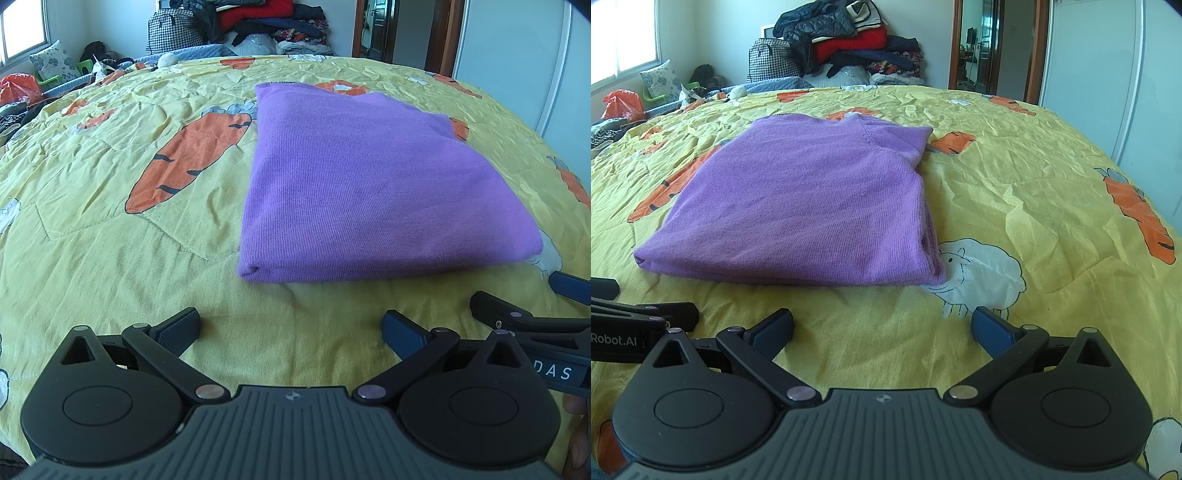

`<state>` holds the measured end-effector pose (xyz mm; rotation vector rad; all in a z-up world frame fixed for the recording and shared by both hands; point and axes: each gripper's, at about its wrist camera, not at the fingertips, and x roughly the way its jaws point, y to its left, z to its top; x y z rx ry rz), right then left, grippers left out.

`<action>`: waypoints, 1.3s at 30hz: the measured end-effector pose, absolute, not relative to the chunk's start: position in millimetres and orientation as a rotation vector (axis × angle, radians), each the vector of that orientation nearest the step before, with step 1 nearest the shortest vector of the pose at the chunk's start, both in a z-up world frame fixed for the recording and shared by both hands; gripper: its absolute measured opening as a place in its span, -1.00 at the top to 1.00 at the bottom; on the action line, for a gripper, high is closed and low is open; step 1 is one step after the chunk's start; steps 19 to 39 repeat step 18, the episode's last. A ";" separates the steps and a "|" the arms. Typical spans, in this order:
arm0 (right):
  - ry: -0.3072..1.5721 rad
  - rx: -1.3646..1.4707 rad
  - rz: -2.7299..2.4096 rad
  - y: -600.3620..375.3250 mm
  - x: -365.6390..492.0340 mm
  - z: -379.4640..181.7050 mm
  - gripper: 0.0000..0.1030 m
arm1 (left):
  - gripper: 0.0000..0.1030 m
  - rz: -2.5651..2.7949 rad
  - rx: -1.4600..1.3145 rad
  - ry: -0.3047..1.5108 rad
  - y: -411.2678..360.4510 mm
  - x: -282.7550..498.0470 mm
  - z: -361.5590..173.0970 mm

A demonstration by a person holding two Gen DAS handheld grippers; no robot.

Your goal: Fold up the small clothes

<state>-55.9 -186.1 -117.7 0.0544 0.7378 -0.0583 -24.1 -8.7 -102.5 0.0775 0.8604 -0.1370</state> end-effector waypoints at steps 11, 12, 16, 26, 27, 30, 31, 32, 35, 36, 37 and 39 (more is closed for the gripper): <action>0.738 0.054 -0.058 -186.0 -55.8 -117.8 -1.00 | -1.00 -0.140 0.061 0.856 -6.3 -24.7 -103.2; 0.738 0.054 -0.058 -186.0 -55.8 -117.9 -1.00 | -1.00 -0.143 0.049 0.852 -5.2 -24.9 -101.8; 0.737 0.054 -0.058 -185.9 -55.8 -117.9 -1.00 | -1.00 -0.138 0.070 0.854 -9.8 -22.6 -100.8; 0.737 0.055 -0.059 -186.1 -55.9 -117.9 -1.00 | -1.00 -0.137 0.075 0.854 -10.4 -22.2 -101.3; 0.737 0.055 -0.059 -186.1 -55.9 -117.9 -1.00 | -1.00 -0.137 0.075 0.854 -10.4 -22.2 -101.3; 0.737 0.055 -0.059 -186.1 -55.9 -117.9 -1.00 | -1.00 -0.137 0.075 0.854 -10.4 -22.2 -101.3; 0.737 0.055 -0.059 -186.1 -55.9 -117.9 -1.00 | -1.00 -0.137 0.075 0.854 -10.4 -22.2 -101.3; 0.737 0.055 -0.059 -186.1 -55.9 -117.9 -1.00 | -1.00 -0.137 0.075 0.854 -10.4 -22.2 -101.3; 0.737 0.055 -0.059 -186.1 -55.9 -117.9 -1.00 | -1.00 -0.137 0.075 0.854 -10.4 -22.2 -101.3; 0.737 0.055 -0.059 -186.1 -55.9 -117.9 -1.00 | -1.00 -0.137 0.075 0.854 -10.4 -22.2 -101.3; 0.737 0.055 -0.059 -186.1 -55.9 -117.9 -1.00 | -1.00 -0.137 0.075 0.854 -10.4 -22.2 -101.3; 0.737 0.055 -0.059 -186.1 -55.9 -117.9 -1.00 | -1.00 -0.137 0.075 0.854 -10.4 -22.2 -101.3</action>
